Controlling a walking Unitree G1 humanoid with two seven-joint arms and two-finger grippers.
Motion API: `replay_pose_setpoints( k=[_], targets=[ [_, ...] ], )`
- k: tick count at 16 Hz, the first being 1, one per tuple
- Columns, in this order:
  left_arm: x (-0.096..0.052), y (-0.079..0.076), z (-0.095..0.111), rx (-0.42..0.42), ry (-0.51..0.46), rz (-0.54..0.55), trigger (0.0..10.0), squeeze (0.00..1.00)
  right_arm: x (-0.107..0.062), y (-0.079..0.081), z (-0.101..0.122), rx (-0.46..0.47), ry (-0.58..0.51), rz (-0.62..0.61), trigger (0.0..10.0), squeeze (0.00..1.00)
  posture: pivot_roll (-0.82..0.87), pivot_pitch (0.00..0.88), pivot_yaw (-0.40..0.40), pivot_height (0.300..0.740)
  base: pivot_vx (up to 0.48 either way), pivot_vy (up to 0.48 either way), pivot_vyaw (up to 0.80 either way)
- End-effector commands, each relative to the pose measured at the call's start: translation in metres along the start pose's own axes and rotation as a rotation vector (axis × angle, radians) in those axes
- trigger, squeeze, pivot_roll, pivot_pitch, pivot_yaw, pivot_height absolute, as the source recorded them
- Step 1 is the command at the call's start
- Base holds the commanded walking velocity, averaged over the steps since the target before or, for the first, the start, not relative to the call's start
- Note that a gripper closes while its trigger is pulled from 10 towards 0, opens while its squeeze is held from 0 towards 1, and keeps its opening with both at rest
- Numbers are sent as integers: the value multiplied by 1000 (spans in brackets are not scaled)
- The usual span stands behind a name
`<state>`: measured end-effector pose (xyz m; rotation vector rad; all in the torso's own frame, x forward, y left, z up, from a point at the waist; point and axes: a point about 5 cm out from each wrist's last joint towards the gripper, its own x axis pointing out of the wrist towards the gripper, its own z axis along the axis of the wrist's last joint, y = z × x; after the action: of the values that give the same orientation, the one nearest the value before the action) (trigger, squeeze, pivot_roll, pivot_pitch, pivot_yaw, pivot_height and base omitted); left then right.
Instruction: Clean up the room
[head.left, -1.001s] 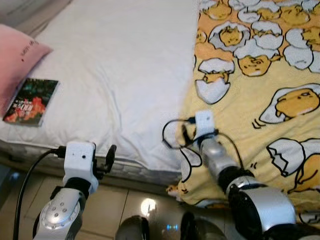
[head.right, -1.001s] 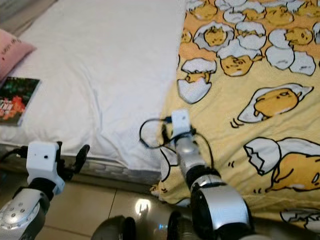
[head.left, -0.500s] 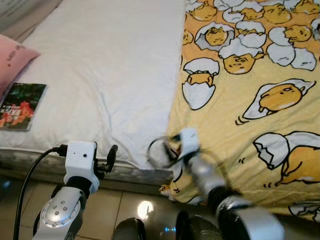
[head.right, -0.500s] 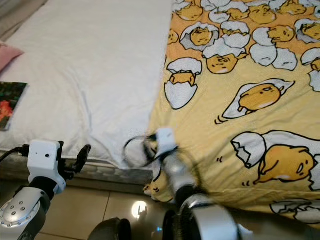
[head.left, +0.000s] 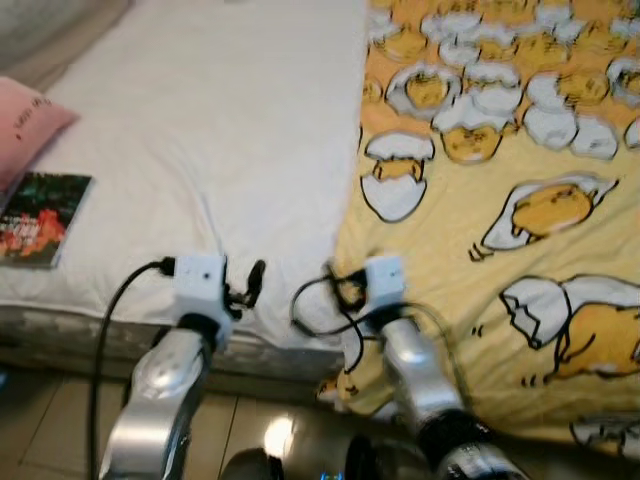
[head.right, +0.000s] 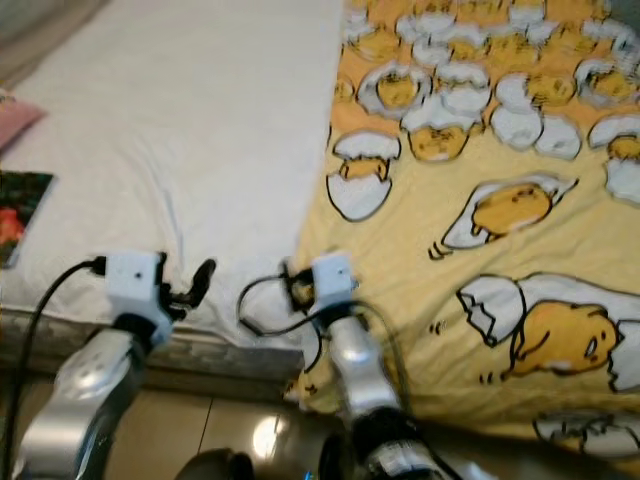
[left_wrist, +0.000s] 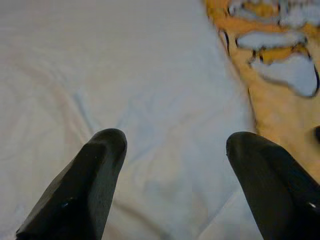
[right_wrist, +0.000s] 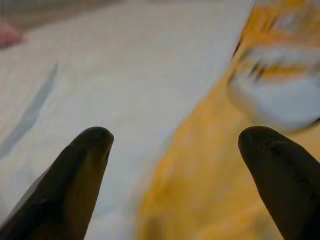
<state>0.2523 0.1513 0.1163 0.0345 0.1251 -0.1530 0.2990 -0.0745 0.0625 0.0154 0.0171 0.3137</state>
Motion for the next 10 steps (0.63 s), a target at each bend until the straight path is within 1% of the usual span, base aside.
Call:
replay_pose_setpoints(
  k=[1, 2, 3, 4, 5, 6, 7, 8, 9, 10],
  targets=[
    [5, 0, -2, -2, -6, 7, 10000, 0, -3, -8, 8, -10, -33, -18, 10000, 0, -9, 0, 1, 740, 0, 0, 0],
    [15, -2, -2, -1, -19, 6, 10000, 0, -3, -18, 14, -16, -53, -39, 10000, 0, -38, 0, 0, 740, 0, 0, 0],
    [24, -4, 0, -3, -37, 4, 10000, 0, -3, -31, 17, -6, -60, -89, 10000, 0, -65, 0, 5, 740, 0, 0, 0],
    [32, -5, 3, -7, -61, -5, 10000, 0, -5, -48, 18, 19, -58, -170, 10000, 0, -82, 0, 14, 740, 0, 0, 0],
    [38, -8, 6, -10, -75, -16, 10000, 0, -7, -62, 20, 21, -63, -225, 10000, 0, -100, 0, 28, 740, 0, 0, 0],
    [39, -10, 4, -6, -79, -29, 10000, 0, -14, -71, 19, -2, -50, -252, 10000, 0, -108, 0, 34, 740, 0, 0, 0],
    [36, -11, -2, 1, -69, -41, 10000, 0, -21, -76, 13, -28, -24, -264, 10000, 0, -113, 0, 31, 740, 0, 0, 0],
    [36, -12, -5, 3, -65, -43, 10000, 0, -23, -78, 12, -35, -16, -265, 10000, 0, -113, 0, 29, 740, 0, 0, 0],
    [36, -11, -12, 5, -58, -34, 10000, 0, -28, -76, 6, -44, 11, -253, 10000, 0, -106, 0, 16, 740, 0, 0, 694],
    [36, -11, -13, 4, -58, -31, 10000, 0, -28, -75, 5, -41, 16, -249, 10000, 0, -106, 0, 16, 740, 0, 0, 694]
  ],
)
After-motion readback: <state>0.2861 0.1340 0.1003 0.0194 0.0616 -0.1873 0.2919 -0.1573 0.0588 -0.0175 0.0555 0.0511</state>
